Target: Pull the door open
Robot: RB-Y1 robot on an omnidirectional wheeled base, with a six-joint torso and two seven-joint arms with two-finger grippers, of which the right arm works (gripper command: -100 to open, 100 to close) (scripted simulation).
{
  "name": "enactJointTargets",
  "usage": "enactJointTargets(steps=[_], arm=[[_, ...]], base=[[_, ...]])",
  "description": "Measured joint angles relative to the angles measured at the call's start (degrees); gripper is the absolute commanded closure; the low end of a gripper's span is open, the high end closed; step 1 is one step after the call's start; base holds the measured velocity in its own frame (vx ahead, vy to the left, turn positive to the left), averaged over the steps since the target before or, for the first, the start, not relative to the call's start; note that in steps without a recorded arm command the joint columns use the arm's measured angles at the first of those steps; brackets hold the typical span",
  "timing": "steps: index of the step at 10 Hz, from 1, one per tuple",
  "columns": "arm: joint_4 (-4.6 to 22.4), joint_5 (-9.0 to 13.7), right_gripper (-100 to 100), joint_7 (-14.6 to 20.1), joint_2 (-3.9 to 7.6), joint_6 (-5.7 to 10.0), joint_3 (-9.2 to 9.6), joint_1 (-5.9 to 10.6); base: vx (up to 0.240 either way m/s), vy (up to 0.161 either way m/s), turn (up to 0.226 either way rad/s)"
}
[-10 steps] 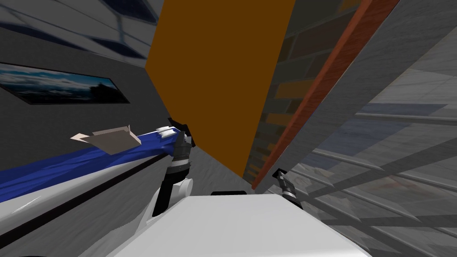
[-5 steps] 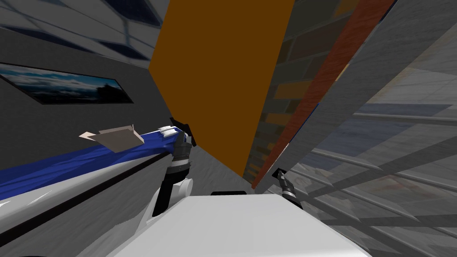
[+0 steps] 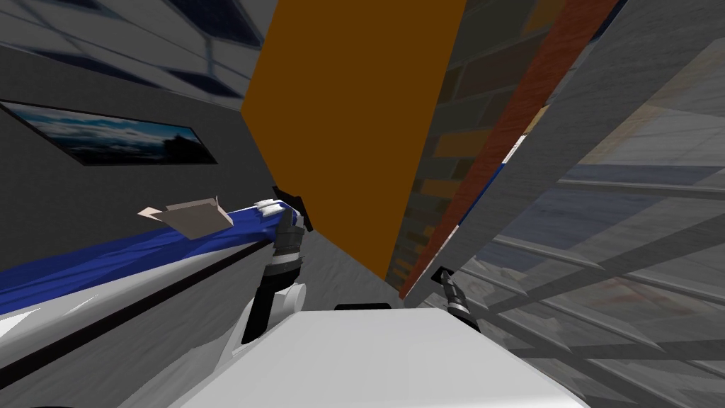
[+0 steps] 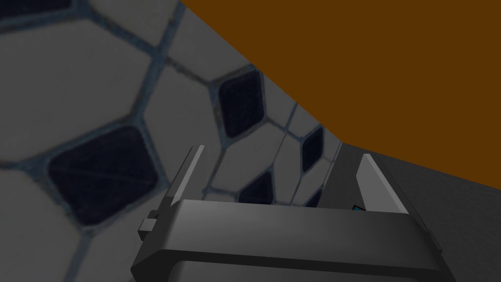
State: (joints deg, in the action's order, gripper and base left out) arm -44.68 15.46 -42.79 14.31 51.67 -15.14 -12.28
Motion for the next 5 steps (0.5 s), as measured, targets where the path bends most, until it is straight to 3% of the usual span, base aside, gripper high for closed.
enactJointTargets(steps=[5], arm=[[-0.2, 1.5, 100, 6.7, 0.20, 0.09, 0.83, -0.03]], base=[[-0.031, -0.004, 0.028]])
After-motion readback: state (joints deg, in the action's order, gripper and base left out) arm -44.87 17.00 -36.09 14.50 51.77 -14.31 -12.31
